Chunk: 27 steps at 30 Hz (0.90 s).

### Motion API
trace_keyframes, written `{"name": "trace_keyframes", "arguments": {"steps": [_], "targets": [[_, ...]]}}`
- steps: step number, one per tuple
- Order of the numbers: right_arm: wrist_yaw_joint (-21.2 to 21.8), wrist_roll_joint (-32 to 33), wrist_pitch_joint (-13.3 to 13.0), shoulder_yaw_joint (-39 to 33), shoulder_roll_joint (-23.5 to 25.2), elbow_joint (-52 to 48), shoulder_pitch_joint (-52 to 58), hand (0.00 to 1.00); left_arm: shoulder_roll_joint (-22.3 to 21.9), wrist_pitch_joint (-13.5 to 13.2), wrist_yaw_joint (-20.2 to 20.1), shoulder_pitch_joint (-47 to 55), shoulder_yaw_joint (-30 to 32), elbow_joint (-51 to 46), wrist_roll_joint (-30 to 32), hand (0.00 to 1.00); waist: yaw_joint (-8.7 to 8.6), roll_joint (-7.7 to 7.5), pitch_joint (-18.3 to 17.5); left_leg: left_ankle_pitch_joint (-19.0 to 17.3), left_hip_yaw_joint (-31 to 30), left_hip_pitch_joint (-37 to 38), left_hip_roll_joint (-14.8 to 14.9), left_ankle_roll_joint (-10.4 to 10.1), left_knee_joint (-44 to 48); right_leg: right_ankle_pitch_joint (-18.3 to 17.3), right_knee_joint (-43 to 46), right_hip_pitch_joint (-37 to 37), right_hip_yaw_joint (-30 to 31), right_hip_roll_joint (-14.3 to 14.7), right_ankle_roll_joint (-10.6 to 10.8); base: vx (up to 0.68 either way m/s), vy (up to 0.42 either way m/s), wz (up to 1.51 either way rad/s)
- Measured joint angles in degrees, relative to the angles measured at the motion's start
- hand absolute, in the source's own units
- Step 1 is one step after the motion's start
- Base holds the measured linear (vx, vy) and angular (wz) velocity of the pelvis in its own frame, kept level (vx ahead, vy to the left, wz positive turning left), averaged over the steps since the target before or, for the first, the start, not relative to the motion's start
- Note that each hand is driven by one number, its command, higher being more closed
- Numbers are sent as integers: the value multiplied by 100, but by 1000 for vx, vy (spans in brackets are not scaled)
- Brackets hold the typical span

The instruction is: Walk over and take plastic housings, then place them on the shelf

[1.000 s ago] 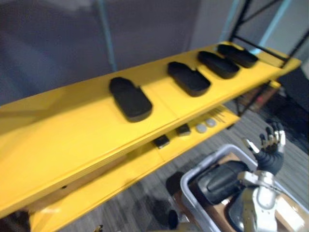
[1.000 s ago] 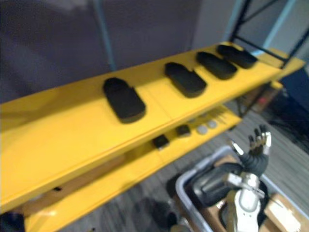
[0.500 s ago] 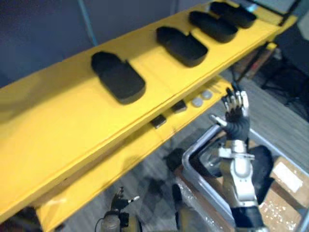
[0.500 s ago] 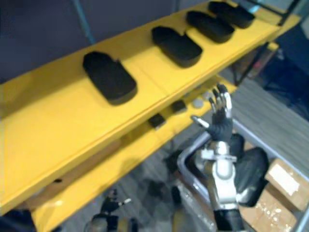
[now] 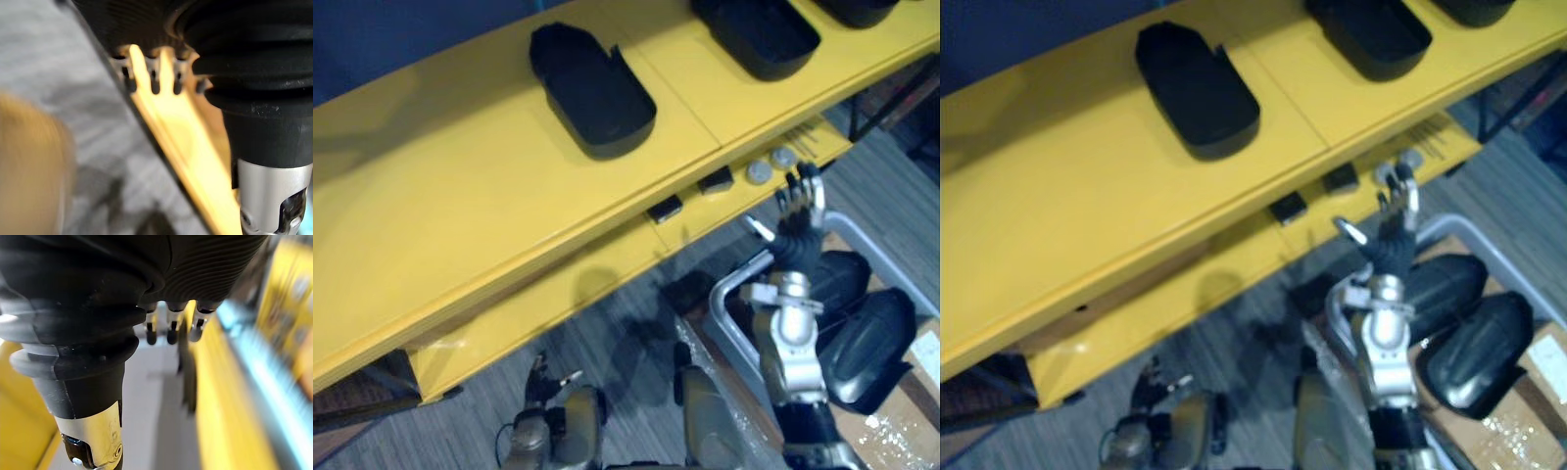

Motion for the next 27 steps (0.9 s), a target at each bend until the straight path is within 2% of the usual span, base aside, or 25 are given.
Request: {"name": "trace_keyframes", "arguments": {"steps": [1, 2, 3, 4, 6, 8, 9, 10, 13, 14, 15, 17, 18, 19, 20, 22, 24, 27], "targets": [[140, 1, -6, 3, 58, -3, 227, 0, -3, 112, -2, 69, 7, -172, 1, 0, 31, -57, 44, 149, 454, 270, 61, 205, -349, 631, -697, 233, -271, -31, -266, -238, 105, -166], [243, -2, -9, 24, 81, -23, 402, 0, 5, 172, 1, 133, 27, -249, 2, 0, 39, -110, 42, 271, 868, 453, 82, 277, -599, 935, -1078, 388, -730, -71, -530, -344, 96, -203], [344, -7, -24, 31, 64, -55, 525, 0, 37, 296, 13, 151, 29, -238, 0, 0, 7, -103, 40, 367, 1249, 546, 131, 349, -795, 489, -436, 321, -1434, -193, -725, -308, 61, -171], [362, -18, -31, 30, 63, -52, 547, 0, 75, 398, 21, 150, 24, -197, 1, 0, -36, -79, 36, 425, 1457, 605, 198, 370, -897, 108, 202, 244, -1729, -287, -769, -248, 95, -150], [358, -90, -95, 136, 82, -76, 617, 0, 213, 563, 23, 151, 10, -37, 1, 0, -115, -95, 15, 634, 1781, 623, 353, 368, -1119, -421, 1143, 285, -1830, -477, -731, -163, 77, -97], [324, -165, -187, 340, 97, -113, 680, 0, 305, 583, -51, 168, 45, 51, -42, 0, -90, -163, -30, 813, 2054, 604, 453, 355, -1332, -656, 1258, 534, -1850, -644, -656, -105, -3, -74], [313, -157, -194, 428, 101, -110, 673, 0, 312, 571, -61, 167, 70, 49, -70, 0, -21, -193, -66, 893, 2231, 595, 481, 338, -1447, -713, 1175, 662, -1918, -751, -612, -88, -45, -99], [276, -130, -197, 532, 108, -104, 637, 0, 307, 538, -121, 168, 74, 29, -73, 0, 71, -212, -112, 961, 2458, 556, 547, 305, -1516, -739, 1010, 805, -2054, -912, -648, -72, -80, -99], [96, -179, -205, 704, 138, -85, 460, 0, 306, 536, -203, 263, 108, 18, -281, 0, 94, -283, -276, 1050, 2826, 296, 779, 203, -1439, -656, 567, 986, -2371, -1190, -618, -31, -140, -86], [32, -203, -206, 736, 151, -88, 391, 0, 324, 532, -223, 274, 115, -22, -304, 0, 104, -295, -284, 1079, 2930, 181, 880, 152, -1321, -266, 304, 1024, -2443, -1274, -553, 10, -192, -68], [-50, -295, -185, 734, 145, -67, 348, 0, 301, 528, -244, 261, 131, -16, -305, 0, 97, -256, -271, 1126, 2922, 63, 1004, 78, -1222, -275, 122, 1025, -2473, -1139, -371, 22, -245, -66], [-116, -354, -143, 732, 137, -65, 312, 0, 272, 511, -246, 267, 224, 1, -291, 0, 73, -175, -268, 1241, 2906, 35, 1169, 15, -1182, -326, 137, 924, -2475, -998, -296, 21, -216, -48], [-164, -353, -56, 696, 136, -115, 374, 0, 273, 477, -240, 271, 211, 35, -277, 0, 39, -176, -269, 1288, 2872, 86, 1220, -10, -1153, -499, 187, 988, -2533, -983, -89, 22, -220, -21], [-164, -353, -21, 653, 137, -125, 435, 0, 273, 461, -232, 271, 211, 35, -271, 0, 35, -184, -265, 1297, 2859, 123, 1232, -26, -1135, -624, 206, 1053, -2603, -992, -20, 24, -273, 5], [-166, -381, 60, 536, 120, -123, 552, 0, 273, 434, -205, 271, 207, 34, -232, 0, 26, -192, -269, 1306, 2771, 121, 1236, -42, -1050, -899, 219, 1136, -2633, -1004, 22, 26, -229, 8], [-167, -447, 211, 370, -12, -73, 589, 0, 253, 367, -126, 270, 211, 29, -234, 0, 29, -149, -244, 1334, 2761, 71, 1263, -90, -913, -1148, 223, 1091, -2609, -982, 58, -4, -209, -17], [-296, -456, 243, 199, -329, 133, 301, 0, 134, 243, -13, 277, 221, 27, -309, 0, 21, 41, -119, 1351, 2123, -96, 1203, -111, -838, -1180, 230, 917, -2389, -848, 8, -82, -168, -62], [-519, -459, 272, -59, -478, 652, -104, 0, 110, 81, 7, 343, 206, 14, -468, 0, 17, 76, -56, 1378, 1802, -69, 1035, -171, -1010, -1176, 318, 693, -2115, -836, -3, -100, -65, -51]]}}
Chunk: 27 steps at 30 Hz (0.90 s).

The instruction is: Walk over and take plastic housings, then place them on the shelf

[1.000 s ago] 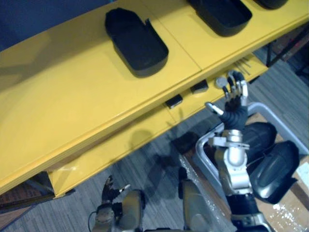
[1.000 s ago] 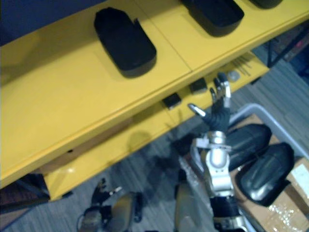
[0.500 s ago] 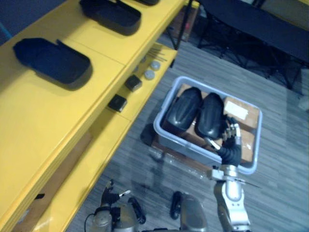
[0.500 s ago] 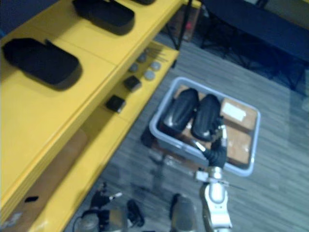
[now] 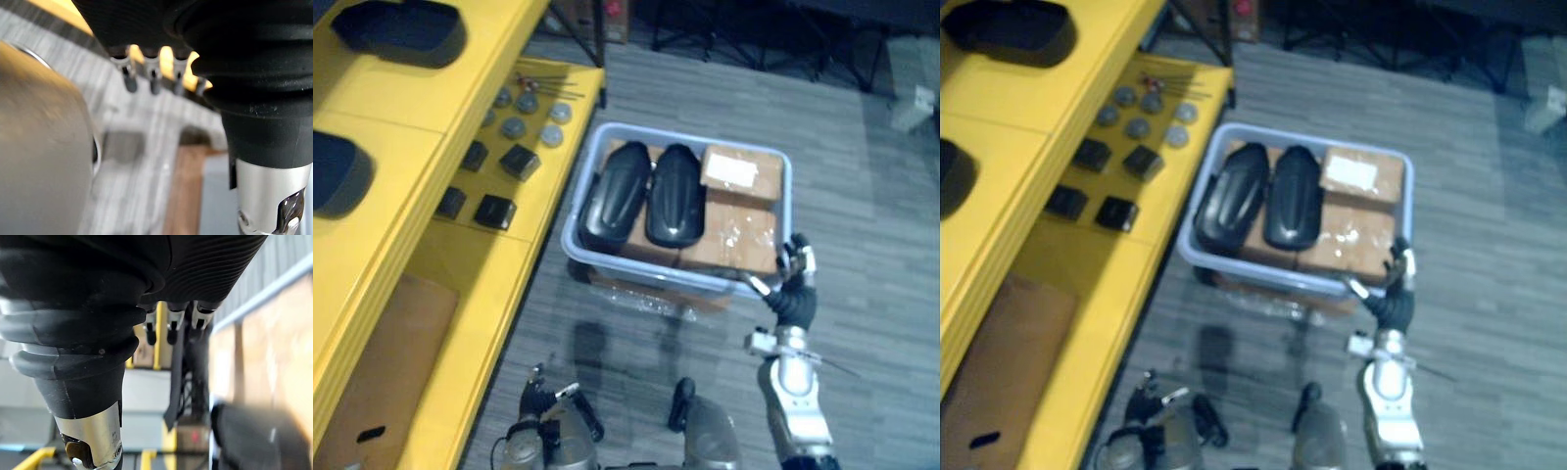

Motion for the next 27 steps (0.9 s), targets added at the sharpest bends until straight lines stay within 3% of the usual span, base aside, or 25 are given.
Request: {"name": "trace_keyframes", "arguments": {"steps": [4, 6, 10, 12, 16, 18, 23, 27], "targets": [[-434, 85, 99, -498, -140, 927, -593, 0, 3, -54, 35, 53, -21, -87, 71, 0, 16, 20, 84, 42, -237, -29, -316, -119, -240, 117, 18, -112, 16, -188, 66, -105, 15, 9], [-610, 90, 283, -571, -383, 1362, -1328, 0, -14, -58, 27, 40, -24, -159, 41, 0, 26, 77, 216, 42, -314, -128, -469, -114, -216, 224, -18, -147, 10, -349, 137, -177, 114, 20], [-734, 230, 517, -633, -1131, 2906, -2767, 0, -141, -215, -29, -4, -11, -211, -58, 0, 149, 299, 374, 133, -622, -539, -804, 39, -184, 435, -107, -280, -173, -688, 275, -151, 95, 44], [-764, 460, 623, -626, -1590, 3626, -3505, 0, -273, -320, -44, -108, -10, -198, -188, 0, 331, 511, 505, 151, -822, -787, -935, 75, -54, 511, -107, -355, -309, -815, 313, -101, 72, 42], [-746, 572, 718, -455, -1973, 4445, -4341, 0, -321, -431, -178, -132, -5, -203, -472, 0, 504, 673, 587, 225, -1125, -1071, -1070, 195, 33, 530, -16, -439, -497, -924, 328, -26, 23, 35], [-742, 575, 900, -251, -2254, 4807, -4761, 0, -358, -446, -265, -186, -18, -204, -512, 0, 621, 762, 636, 239, -1311, -1160, -1154, 218, 91, 529, 61, -463, -546, -993, 328, 11, -3, 16], [-647, 705, 1240, 17, -2672, 5514, -5478, 0, -376, -454, -350, -215, -166, -205, -729, 0, 727, 953, 689, 282, -1432, -1329, -1254, 277, 103, 528, 121, -570, -636, -1093, 329, -22, -6, 13], [-705, 1224, 1566, 161, -2819, 6069, -5717, 0, -377, -456, -424, -215, -241, -201, -750, 0, 809, 1047, 646, 283, -1453, -1454, -1246, 276, 144, 525, 163, -690, -647, -1092, 324, 0, 0, 0]]}}
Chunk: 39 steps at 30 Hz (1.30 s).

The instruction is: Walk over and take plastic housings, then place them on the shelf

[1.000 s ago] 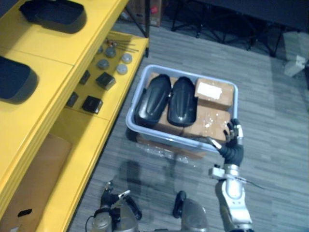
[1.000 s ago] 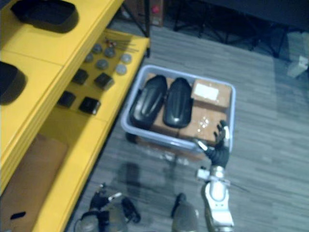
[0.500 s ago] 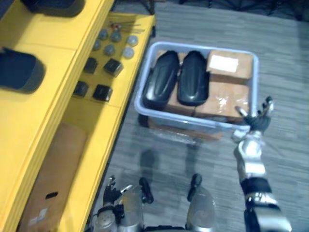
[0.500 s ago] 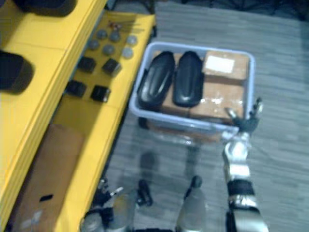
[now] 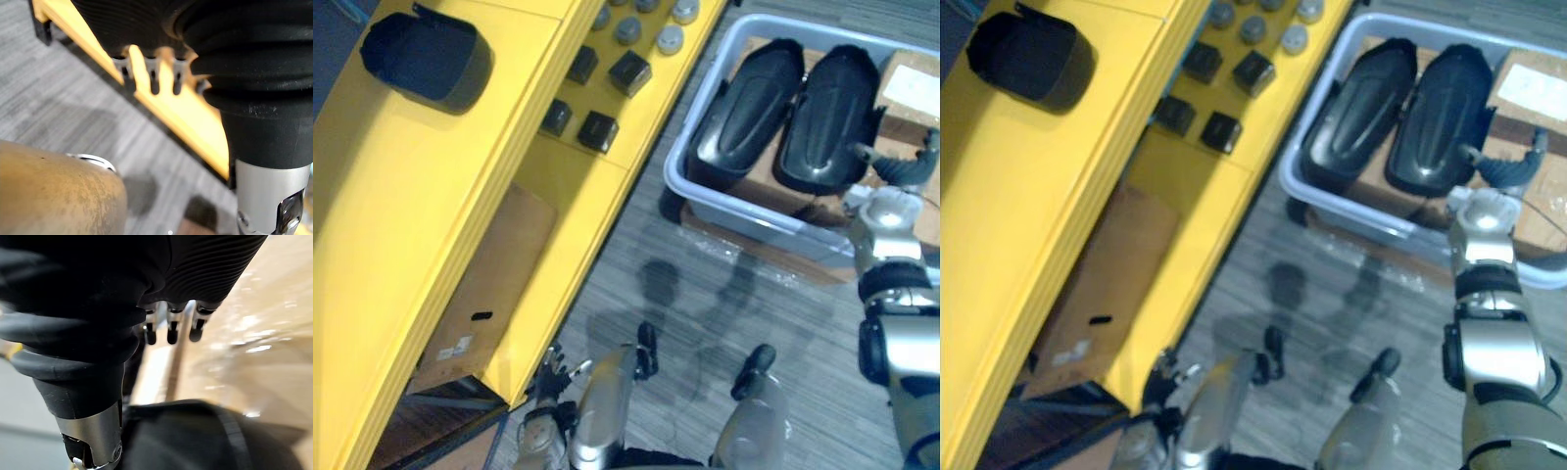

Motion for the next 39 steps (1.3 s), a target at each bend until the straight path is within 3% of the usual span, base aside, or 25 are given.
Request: {"name": "trace_keyframes", "arguments": {"steps": [5, 9, 10, 17, 23, 28, 33, 39], "targets": [[-188, 85, 276, -9, -210, 373, -107, 0, 17, 1, -9, 0, -134, 15, -212, 0, 57, 62, -41, 1, -62, -106, -22, 2, 56, -5, 57, -80, -10, -20, -7, -2, -4, 3], [-128, 69, 675, 0, -514, 455, -214, 0, -7, 2, -62, -4, -299, 90, -440, 0, 174, 235, -160, -1, -112, -329, -24, 2, 191, -21, 177, -264, -27, -57, -28, -28, 0, 5], [-78, 54, 749, 2, -544, 476, -256, 100, -6, 5, -64, -4, -323, 107, -440, 0, 182, 270, -184, -2, -129, -378, -22, 2, 227, -24, 198, -297, -31, -58, -32, -57, 4, 6], [1100, -543, 1566, 288, -1187, 675, -251, 100, -2, 61, -227, -116, -429, 346, -648, 0, 320, 447, -310, -80, -268, -531, 19, -63, 341, -97, 258, -361, -145, -53, -124, -72, 4, 5], [1847, -1252, 1795, 529, -1341, 769, -238, 100, 7, 101, -229, -150, -432, 474, -650, 0, 355, 533, -374, -46, -269, -606, 108, -46, 346, -62, 167, -406, -164, 52, -109, 8, 8, -4], [1941, -2142, 1924, 781, -1337, 859, -243, 100, 10, 111, -240, -150, -461, 468, -650, 0, 462, 560, -394, -42, -355, -559, 116, -43, 349, -65, 147, -348, -179, 107, -115, 54, 9, -2], [1712, -2818, 2092, 879, -1314, 939, -247, 100, 135, 102, -232, -151, -676, 385, -635, 0, 486, 564, -397, -45, -406, -534, 114, -47, 335, -84, 116, -267, -271, 104, -141, 4, 10, 5], [1476, -3261, 2021, 1196, -1308, 967, -256, 100, 319, 56, -271, -27, -1342, -259, -560, 0, 454, 554, -389, -51, -371, -475, 157, -52, 299, -62, -40, -208, -279, 171, -173, -30, 11, -5]]}}
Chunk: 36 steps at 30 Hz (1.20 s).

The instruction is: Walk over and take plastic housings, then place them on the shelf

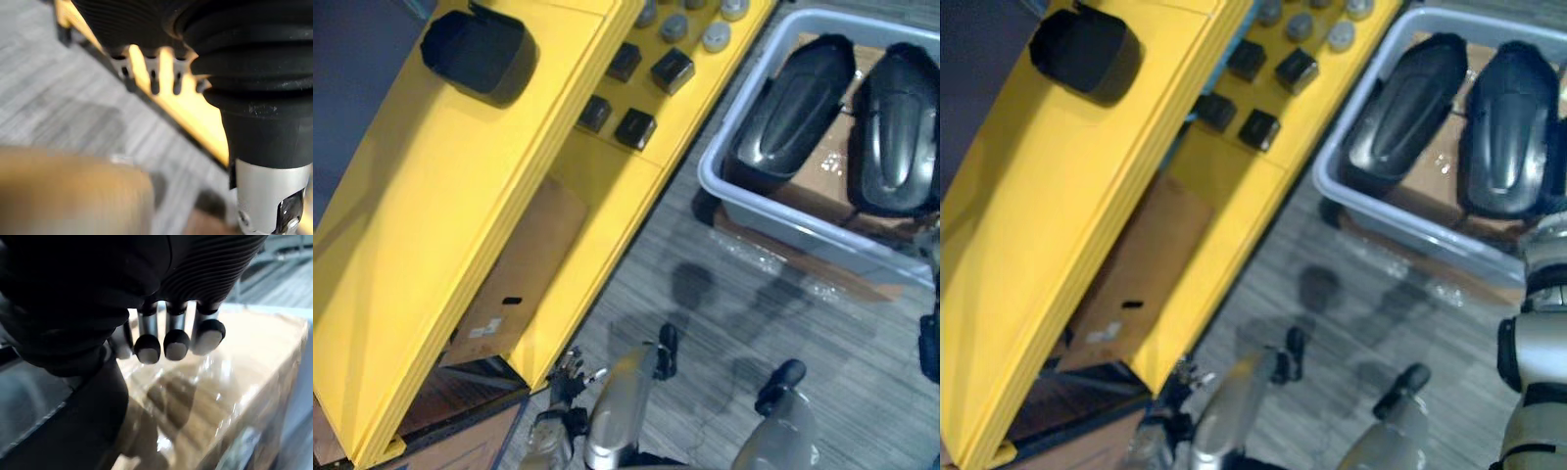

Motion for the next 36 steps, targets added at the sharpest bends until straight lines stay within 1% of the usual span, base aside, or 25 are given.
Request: {"name": "trace_keyframes", "arguments": {"steps": [3, 6, 7, 9, 11, 14, 15, 16, 17, 18, 20, 21, 25, 26, 28, 29, 30, 31, 32, 33, 34, 35, 36], "targets": [[-181, -120, -70, 116, 1, -4, 0, 100, 18, 136, -86, 79, -151, -415, -101, 0, -10, -7, 5, -8, 11, 7, 86, -14, 5, 74, -131, 66, -15, 107, 0, 25, 1, -10], [-557, -216, -279, 207, 4, -158, -2, 100, -23, 324, -63, 119, -232, -1121, -282, 0, -61, -85, 61, -11, 9, 17, 182, -21, 21, 99, -136, 91, -15, 219, -20, 44, -21, -7], [-618, -221, -302, 211, 4, -194, -4, 100, -26, 352, -60, 122, -231, -1234, -289, 0, -77, -107, 78, -11, 9, 28, 198, -21, 29, 99, -137, 104, -15, 234, -21, 32, -15, -6], [-739, -286, -336, 304, 12, -354, -4, 100, -23, 410, -43, 127, -221, -1496, -334, 0, -128, -192, 139, -12, 13, 116, 248, -22, 31, 94, -160, 186, -17, 285, -31, 18, -11, -8], [-826, -359, -484, 336, 15, -665, -12, 100, -16, 445, 28, 177, -218, -1858, -470, 0, -210, -316, 226, -30, 16, 255, 314, -52, 8, 99, -244, 326, -12, 372, -56, 6, -14, -12], [-1006, -466, -582, 445, 42, -1081, -56, 100, 39, 505, 118, 207, -199, -2373, -484, 0, -289, -478, 338, -21, 47, 357, 384, -104, -91, 130, -350, 389, 1, 465, -103, -13, -16, -13], [-1141, -550, -657, 446, 58, -1218, -86, 100, 37, 632, 300, 205, -198, -2571, -264, 0, -289, -519, 366, -15, 99, 394, 438, -113, -108, 152, -385, 397, 32, 515, -132, -15, -26, -18], [-1210, -555, -676, 447, 67, -1303, -86, 100, 37, 683, 413, 206, -201, -2643, -93, 0, -296, -527, 371, -13, 108, 414, 459, -116, -110, 160, -407, 415, 43, 539, -139, -8, -23, -16], [-1341, -554, -676, 446, 72, -1456, -89, 100, 42, 748, 604, 209, -198, -2831, 269, 0, -317, -534, 375, -4, 113, 458, 488, -133, -128, 174, -437, 455, 46, 574, -152, -5, -21, -9], [-1454, -556, -681, 443, 79, -1584, -89, 100, 72, 867, 703, 208, -172, -3135, 424, 0, -328, -566, 397, 27, 124, 523, 492, -177, -207, 181, -455, 483, 60, 591, -163, -8, -25, -6], [-1553, -564, -680, 432, 124, -1792, -89, 100, 180, 996, 731, 176, -125, -3646, 433, 0, -370, -614, 428, 98, 124, 638, 506, -256, -368, 221, -571, 562, 55, 655, -201, -5, -41, -4], [-1571, -571, -684, 431, 153, -1949, -89, 100, 272, 1093, 714, 96, -96, -3922, 469, 0, -432, -637, 443, 153, 123, 693, 506, -287, -477, 232, -618, 596, 34, 671, -213, -3, -46, -1], [-1820, -674, -858, 413, 324, -2192, -88, 100, 305, 1351, 649, -283, -88, -4270, 413, 0, -603, -653, 451, 319, 141, 832, 495, -338, -767, 292, -738, 656, 25, 721, -270, 8, -42, -1], [-1912, -674, -925, 367, 419, -2248, -87, 100, 306, 1382, 633, -435, -96, -4306, 407, 0, -634, -673, 464, 350, 160, 891, 512, -362, -843, 307, -771, 680, 36, 754, -282, 13, -33, -9], [-2008, -713, -953, 266, 581, -2487, -67, 100, 303, 1522, 585, -711, -105, -4374, 361, 0, -699, -728, 461, 416, 202, 955, 542, -391, -958, 338, -824, 682, 67, 809, -323, 8, -31, -15], [-2059, -800, -985, 167, 743, -2717, -24, 100, 302, 1590, 581, -950, -101, -4373, 358, 0, -716, -776, 466, 440, 289, 1046, 576, -412, -1030, 375, -841, 683, 134, 852, -358, 13, -34, -23], [-2098, -854, -1072, 99, 918, -3027, 121, 100, 300, 1642, 621, -1166, -94, -4364, 355, 0, -793, -835, 448, 469, 325, 1147, 587, -425, -1108, 379, -891, 746, 156, 872, -357, 14, -23, -21], [-2132, -930, -1131, 48, 1002, -3223, 252, 100, 295, 1684, 672, -1293, -91, -4359, 347, 0, -835, -860, 451, 473, 333, 1208, 593, -432, -1142, 389, -925, 795, 160, 889, -361, 9, -19, -18], [-2191, -1050, -1209, 18, 1206, -3648, 537, 100, 291, 1769, 745, -1544, -29, -4322, 319, 0, -907, -947, 417, 482, 404, 1303, 622, -446, -1193, 415, -980, 846, 211, 929, -375, 5, -10, -27], [-2253, -1166, -1343, -29, 1473, -4046, 861, 100, 288, 1776, 816, -1843, 98, -4141, 151, 0, -953, -1090, 355, 493, 487, 1392, 642, -465, -1267, 446, -1064, 870, 297, 976, -387, 2, -11, -35], [-2292, -1260, -1413, -77, 1614, -4252, 1056, 100, 290, 1781, 880, -2020, 159, -4003, 119, 0, -972, -1168, 313, 498, 547, 1423, 650, -474, -1297, 466, -1108, 875, 321, 1004, -397, 7, -10, -34], [-2322, -1395, -1463, -86, 1805, -4541, 1322, 100, 291, 1786, 960, -2235, 263, -3819, 106, 0, -1019, -1286, 239, 501, 597, 1435, 667, -479, -1309, 503, -1190, 877, 363, 1047, -406, 12, -13, -29], [-2353, -1559, -1567, -93, 2051, -4879, 1659, 100, 290, 1783, 1096, -2496, 366, -3598, -58, 0, -1108, -1419, 170, 506, 647, 1493, 687, -488, -1349, 570, -1317, 925, 432, 1097, -405, 14, -6, -30]]}}
